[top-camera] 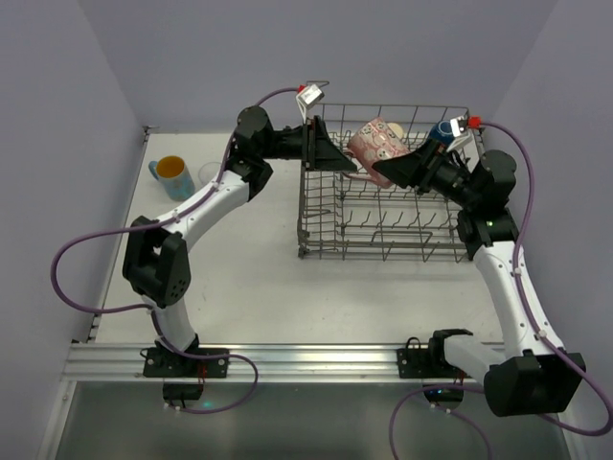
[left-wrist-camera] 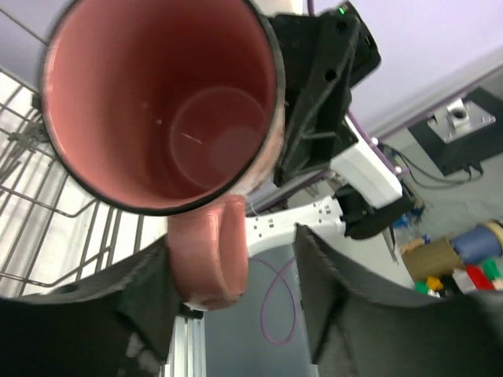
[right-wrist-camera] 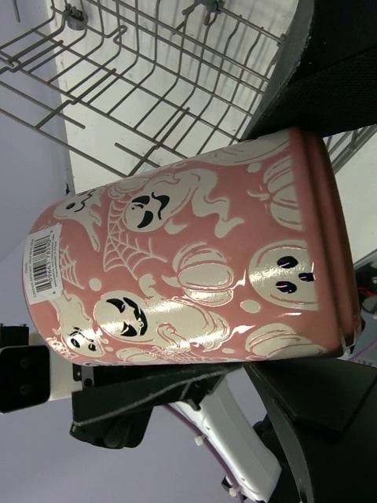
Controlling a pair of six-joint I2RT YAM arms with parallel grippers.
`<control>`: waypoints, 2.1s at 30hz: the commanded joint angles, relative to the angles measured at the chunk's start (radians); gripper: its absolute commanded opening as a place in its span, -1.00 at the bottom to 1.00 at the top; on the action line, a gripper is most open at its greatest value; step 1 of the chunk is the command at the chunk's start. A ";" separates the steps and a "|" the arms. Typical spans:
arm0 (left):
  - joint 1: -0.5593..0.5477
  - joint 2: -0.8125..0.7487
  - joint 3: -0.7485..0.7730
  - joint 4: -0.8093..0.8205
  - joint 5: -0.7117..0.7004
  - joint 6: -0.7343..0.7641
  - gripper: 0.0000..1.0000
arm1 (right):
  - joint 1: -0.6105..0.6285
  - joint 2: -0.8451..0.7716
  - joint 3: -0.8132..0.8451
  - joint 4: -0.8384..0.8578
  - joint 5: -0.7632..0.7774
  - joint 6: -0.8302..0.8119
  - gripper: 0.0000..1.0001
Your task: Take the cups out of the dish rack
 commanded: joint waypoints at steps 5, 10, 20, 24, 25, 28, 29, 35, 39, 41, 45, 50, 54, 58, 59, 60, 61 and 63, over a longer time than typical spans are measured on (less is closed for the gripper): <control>-0.016 -0.029 -0.002 0.156 0.141 0.002 0.31 | -0.006 -0.002 0.075 0.022 0.001 -0.011 -1.00; -0.021 -0.007 -0.009 0.166 0.118 -0.016 0.28 | -0.006 0.004 0.084 0.038 -0.007 0.009 -1.00; -0.047 0.050 0.063 0.023 -0.015 -0.009 0.08 | -0.006 -0.002 0.095 0.036 -0.004 -0.012 -1.00; -0.059 0.073 0.104 -0.020 -0.029 -0.003 0.08 | -0.006 -0.002 0.104 0.024 -0.010 -0.032 -1.00; -0.065 0.080 0.121 -0.025 -0.020 -0.001 0.07 | -0.006 0.001 0.109 0.016 -0.010 -0.037 -1.00; -0.070 0.082 0.130 -0.049 -0.023 0.014 -0.02 | -0.006 0.002 0.112 0.010 -0.010 -0.043 -1.00; -0.070 0.080 0.132 -0.073 -0.020 0.023 -0.08 | -0.006 0.001 0.110 0.012 -0.010 -0.045 -1.00; -0.070 0.082 0.127 -0.103 -0.026 0.037 -0.88 | -0.006 0.004 0.112 0.010 -0.013 -0.054 -1.00; -0.070 0.077 0.123 -0.084 -0.055 0.026 -1.00 | -0.008 -0.004 0.109 0.001 -0.020 -0.068 -1.00; -0.070 0.051 0.101 -0.040 -0.078 0.019 -1.00 | -0.006 -0.010 0.107 -0.014 -0.008 -0.092 -1.00; -0.070 0.019 0.066 -0.026 -0.165 0.048 -1.00 | -0.006 -0.031 0.084 -0.025 0.010 -0.112 -0.68; -0.070 0.014 0.034 0.122 -0.172 0.017 -1.00 | -0.006 -0.027 0.069 -0.004 -0.008 -0.106 0.45; -0.070 0.011 0.009 0.221 -0.140 -0.036 -1.00 | -0.006 -0.030 0.061 0.019 -0.022 -0.114 0.98; -0.070 0.022 0.003 0.336 -0.104 -0.107 -1.00 | -0.008 -0.027 0.037 0.084 -0.086 -0.114 0.98; -0.068 0.028 0.002 0.351 -0.098 -0.137 -1.00 | -0.006 -0.028 0.028 0.111 -0.103 -0.108 0.98; -0.065 0.030 -0.014 0.374 -0.095 -0.160 -1.00 | -0.008 -0.030 0.020 0.149 -0.117 -0.106 0.98; -0.062 0.034 -0.020 0.443 -0.091 -0.187 -1.00 | -0.008 -0.033 0.009 0.163 -0.143 -0.106 0.98; -0.051 0.043 -0.032 0.532 -0.077 -0.279 -1.00 | -0.009 -0.039 -0.009 0.226 -0.186 -0.103 0.98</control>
